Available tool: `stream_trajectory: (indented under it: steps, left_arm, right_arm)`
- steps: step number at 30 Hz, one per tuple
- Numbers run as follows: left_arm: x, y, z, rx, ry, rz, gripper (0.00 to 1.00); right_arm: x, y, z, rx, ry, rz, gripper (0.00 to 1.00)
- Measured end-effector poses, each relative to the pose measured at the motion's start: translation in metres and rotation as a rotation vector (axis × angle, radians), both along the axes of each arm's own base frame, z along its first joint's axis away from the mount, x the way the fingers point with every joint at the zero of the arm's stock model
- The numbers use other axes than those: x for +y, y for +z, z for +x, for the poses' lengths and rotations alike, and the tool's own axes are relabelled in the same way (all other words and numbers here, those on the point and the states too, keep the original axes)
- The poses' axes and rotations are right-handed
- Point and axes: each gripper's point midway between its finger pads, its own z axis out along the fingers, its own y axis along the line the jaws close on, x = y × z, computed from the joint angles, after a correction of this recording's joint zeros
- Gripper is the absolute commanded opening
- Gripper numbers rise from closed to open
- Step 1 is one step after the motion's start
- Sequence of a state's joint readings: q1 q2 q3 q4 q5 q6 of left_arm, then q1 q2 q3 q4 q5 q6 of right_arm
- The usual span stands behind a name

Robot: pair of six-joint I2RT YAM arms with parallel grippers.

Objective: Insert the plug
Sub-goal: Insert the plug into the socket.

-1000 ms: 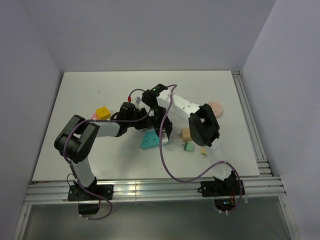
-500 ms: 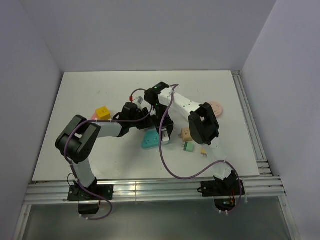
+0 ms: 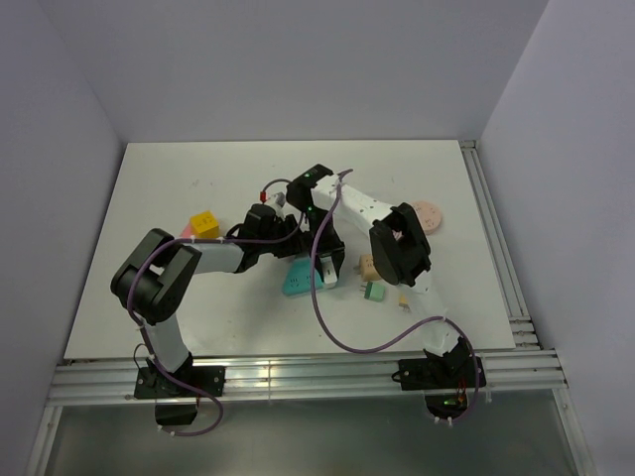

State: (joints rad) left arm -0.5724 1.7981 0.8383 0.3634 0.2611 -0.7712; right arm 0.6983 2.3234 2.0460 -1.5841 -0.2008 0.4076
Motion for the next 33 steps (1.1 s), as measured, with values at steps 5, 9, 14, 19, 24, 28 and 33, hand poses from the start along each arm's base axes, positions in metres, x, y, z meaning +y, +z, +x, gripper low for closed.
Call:
stream_trajectory:
  steps: [5, 9, 14, 19, 24, 28, 33]
  left_arm:
    - [-0.002, 0.0, -0.002, 0.003, -0.008, 0.0, 0.18]
    - [-0.003, 0.0, -0.003, 0.006, -0.009, 0.004, 0.19]
    - [-0.003, -0.001, -0.002, 0.011, -0.011, 0.005, 0.2]
    - [-0.003, -0.001, -0.001, 0.019, -0.026, -0.019, 0.2]
    - [0.004, -0.001, 0.004, 0.025, -0.013, -0.024, 0.2]
    - [0.004, -0.001, 0.0, 0.046, -0.032, -0.039, 0.2]
    - [0.005, -0.002, -0.004, 0.067, -0.046, -0.057, 0.21]
  right_arm:
    - [-0.002, -0.001, -0.003, 0.017, -0.003, -0.012, 0.0]
    - [-0.002, -0.001, -0.003, 0.019, -0.005, -0.012, 0.0]
    - [-0.002, 0.0, -0.003, 0.011, -0.004, 0.0, 0.0]
    - [-0.004, 0.001, -0.001, -0.025, -0.001, 0.03, 0.15]
    - [-0.001, 0.003, 0.007, -0.129, 0.015, 0.101, 0.51]
    - [0.013, 0.008, 0.029, -0.291, 0.032, 0.217, 0.76]
    - [0.015, 0.029, 0.039, -0.427, 0.044, 0.303, 0.87]
